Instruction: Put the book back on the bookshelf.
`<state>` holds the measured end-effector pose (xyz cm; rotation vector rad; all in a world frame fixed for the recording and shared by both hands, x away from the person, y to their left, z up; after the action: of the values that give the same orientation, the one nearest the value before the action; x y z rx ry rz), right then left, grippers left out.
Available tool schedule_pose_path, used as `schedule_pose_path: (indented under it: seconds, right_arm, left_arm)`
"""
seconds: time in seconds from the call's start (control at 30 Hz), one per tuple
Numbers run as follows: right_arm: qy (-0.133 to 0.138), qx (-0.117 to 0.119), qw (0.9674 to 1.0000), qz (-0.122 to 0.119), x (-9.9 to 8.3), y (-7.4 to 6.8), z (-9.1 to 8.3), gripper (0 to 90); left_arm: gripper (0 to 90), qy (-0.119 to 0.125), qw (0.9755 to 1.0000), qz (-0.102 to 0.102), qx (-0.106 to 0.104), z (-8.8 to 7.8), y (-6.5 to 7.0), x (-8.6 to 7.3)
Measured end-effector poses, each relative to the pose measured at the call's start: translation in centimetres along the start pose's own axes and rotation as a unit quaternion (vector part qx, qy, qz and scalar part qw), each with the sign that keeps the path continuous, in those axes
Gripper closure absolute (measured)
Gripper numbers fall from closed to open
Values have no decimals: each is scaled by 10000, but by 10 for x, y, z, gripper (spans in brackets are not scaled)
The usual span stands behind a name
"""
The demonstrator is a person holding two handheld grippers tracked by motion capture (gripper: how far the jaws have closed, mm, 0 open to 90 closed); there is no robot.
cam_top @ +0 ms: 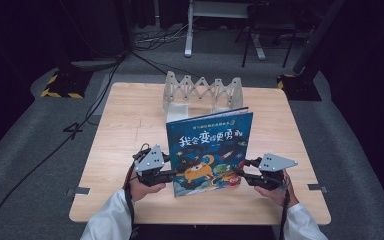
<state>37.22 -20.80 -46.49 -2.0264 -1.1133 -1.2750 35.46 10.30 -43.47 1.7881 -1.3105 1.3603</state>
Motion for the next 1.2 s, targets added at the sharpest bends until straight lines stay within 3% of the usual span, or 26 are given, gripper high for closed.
schedule_pose_path:
  seconds: [0.2, 0.27, 0.37, 0.57, 0.67, 0.73, 0.8, 0.9, 1.03, 1.2]
  right_arm:
    - [40, -164, 9999, -2, -2, 0, -2, 605]
    - [36, -286, 9996, -11, -4, 1, -4, 637]
    - [17, -158, 9998, 84, -10, 3, -6, 633]
    - [-18, -226, 9997, 86, -16, 1, -12, 594]
    - [-224, -405, 9988, 137, -23, 5, -12, 570]
    - [-330, -347, 9982, 354, -29, 8, -10, 522]
    - [-457, -461, 9972, 369, -34, 11, -5, 515]
    - [-493, -414, 9970, 423, -37, 14, 4, 492]
    - [-438, -273, 9981, 321, -35, 10, 13, 593]
    - [-399, -319, 9982, 299, -33, 10, 14, 617]
  left_arm:
    - [675, 99, 9999, -14, -90, 0, 6, -1]
    - [696, 114, 9998, 73, -146, 0, 10, 0]
    - [727, 133, 9993, 167, -303, -1, 15, 1]
    - [766, 124, 9988, 300, -372, -1, 23, 4]
    - [773, 131, 9988, 310, -358, -1, 24, 4]
    - [774, 135, 9987, 351, -352, -1, 25, 4]
    - [777, 130, 9983, 411, -384, -1, 26, 5]
    - [788, 115, 9977, 553, -371, 0, 30, 7]
    - [799, 90, 9976, 615, -292, 3, 32, 9]
    - [800, 168, 9986, 455, -220, 3, 29, 6]
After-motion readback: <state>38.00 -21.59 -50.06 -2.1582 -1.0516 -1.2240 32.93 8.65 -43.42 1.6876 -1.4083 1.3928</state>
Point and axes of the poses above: each handheld gripper's, and its own axes: z roughly forward along the jaws, x roughly out of its top, y roughly to its right, the point moved 4 cm from there along z, roughly forward along the jaws, and after that the axes turned 6 degrees about z, right-handed, at the moved point
